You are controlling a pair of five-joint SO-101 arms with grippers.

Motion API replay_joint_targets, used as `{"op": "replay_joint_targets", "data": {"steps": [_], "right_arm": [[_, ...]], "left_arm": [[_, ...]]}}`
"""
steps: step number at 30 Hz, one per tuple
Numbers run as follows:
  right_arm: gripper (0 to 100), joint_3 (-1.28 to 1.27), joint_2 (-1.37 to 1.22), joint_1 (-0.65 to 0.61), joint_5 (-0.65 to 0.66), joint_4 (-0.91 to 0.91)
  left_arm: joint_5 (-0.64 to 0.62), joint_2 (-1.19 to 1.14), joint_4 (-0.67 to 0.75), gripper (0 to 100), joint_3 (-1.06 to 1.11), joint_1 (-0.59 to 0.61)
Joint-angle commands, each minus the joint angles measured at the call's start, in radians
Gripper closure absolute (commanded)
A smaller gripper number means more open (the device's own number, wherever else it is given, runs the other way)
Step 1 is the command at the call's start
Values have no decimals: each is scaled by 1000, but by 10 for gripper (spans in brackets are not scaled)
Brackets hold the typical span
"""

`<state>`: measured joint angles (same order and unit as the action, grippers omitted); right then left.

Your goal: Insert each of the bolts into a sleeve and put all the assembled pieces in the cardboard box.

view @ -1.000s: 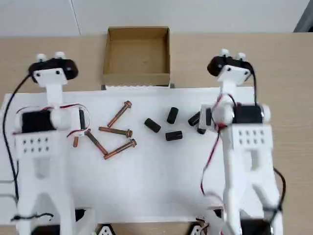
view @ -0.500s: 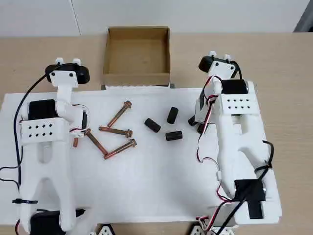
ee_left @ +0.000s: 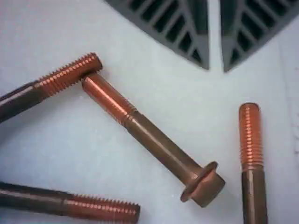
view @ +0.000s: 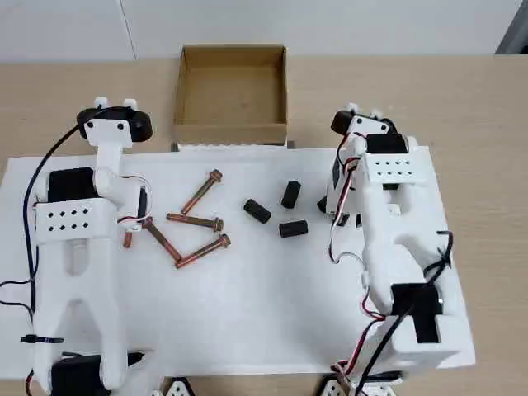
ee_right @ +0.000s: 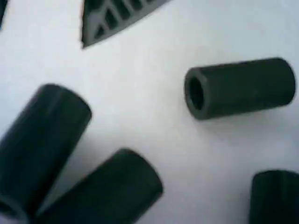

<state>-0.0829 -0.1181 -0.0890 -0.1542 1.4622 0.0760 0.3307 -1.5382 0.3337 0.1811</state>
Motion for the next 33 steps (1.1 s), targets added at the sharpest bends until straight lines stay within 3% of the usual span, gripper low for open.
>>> {"op": "replay_joint_targets", "data": {"steps": [1, 12, 33], "right_arm": [[884, 94, -21, -8, -20, -13], [883, 247, -179, -12, -32, -10], [923, 253, -348, -19, -31, -48]], "left_arm": [[5, 0, 2, 992, -36, -2], [5, 0, 2, 992, -36, -2], [5, 0, 6, 992, -36, -2]]}}
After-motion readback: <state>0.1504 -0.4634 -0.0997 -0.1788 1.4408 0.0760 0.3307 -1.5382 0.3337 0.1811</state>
